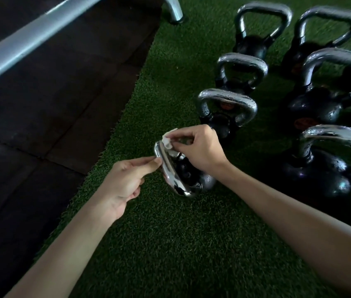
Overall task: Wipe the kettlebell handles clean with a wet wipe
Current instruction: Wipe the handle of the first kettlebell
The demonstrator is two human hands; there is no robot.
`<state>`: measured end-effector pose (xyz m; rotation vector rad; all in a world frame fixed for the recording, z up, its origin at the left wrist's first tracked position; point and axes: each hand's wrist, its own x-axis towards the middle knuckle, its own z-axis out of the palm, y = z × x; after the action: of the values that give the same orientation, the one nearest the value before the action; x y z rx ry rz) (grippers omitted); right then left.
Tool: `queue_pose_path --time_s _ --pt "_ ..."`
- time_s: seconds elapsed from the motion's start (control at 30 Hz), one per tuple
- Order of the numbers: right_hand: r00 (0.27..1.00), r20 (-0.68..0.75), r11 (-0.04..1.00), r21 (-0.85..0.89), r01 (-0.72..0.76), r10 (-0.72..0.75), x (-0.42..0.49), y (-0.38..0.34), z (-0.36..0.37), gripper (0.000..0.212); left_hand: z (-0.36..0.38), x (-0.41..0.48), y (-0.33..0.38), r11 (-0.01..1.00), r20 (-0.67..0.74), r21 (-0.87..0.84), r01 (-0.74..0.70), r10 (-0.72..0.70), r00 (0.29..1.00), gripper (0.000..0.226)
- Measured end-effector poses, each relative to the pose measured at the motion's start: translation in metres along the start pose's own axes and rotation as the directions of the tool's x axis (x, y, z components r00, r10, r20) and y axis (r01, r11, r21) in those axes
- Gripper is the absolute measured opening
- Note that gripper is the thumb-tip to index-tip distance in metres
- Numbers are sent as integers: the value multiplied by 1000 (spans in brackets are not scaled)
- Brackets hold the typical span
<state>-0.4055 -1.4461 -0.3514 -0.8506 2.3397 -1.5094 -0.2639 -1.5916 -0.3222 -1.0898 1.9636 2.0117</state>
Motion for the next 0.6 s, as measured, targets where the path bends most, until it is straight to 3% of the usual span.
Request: queue_pose_path --time_s 0.13,0.2,0.4,0.5,0.6 --pt "990 123 996 24 -80 77 -4 4 -7 37 -1 -1 0 1000 32 22 -4 3 999 21" --pt "978 170 990 51 -134 123 -6 6 -8 34 -1 -2 1 999 42 36 -10 8 999 26" --pt "982 103 969 171 -176 161 -8 5 -5 22 0 1 2 999 22 39 -24 23 999 21" --pt "956 220 950 203 -239 193 -24 -1 -11 22 -6 4 -1 999 14 37 -10 10 1000 24" --pt "956 250 972 139 -191 152 -22 -6 -15 22 -11 4 -6 1000 25 24 -2 1 1000 24"
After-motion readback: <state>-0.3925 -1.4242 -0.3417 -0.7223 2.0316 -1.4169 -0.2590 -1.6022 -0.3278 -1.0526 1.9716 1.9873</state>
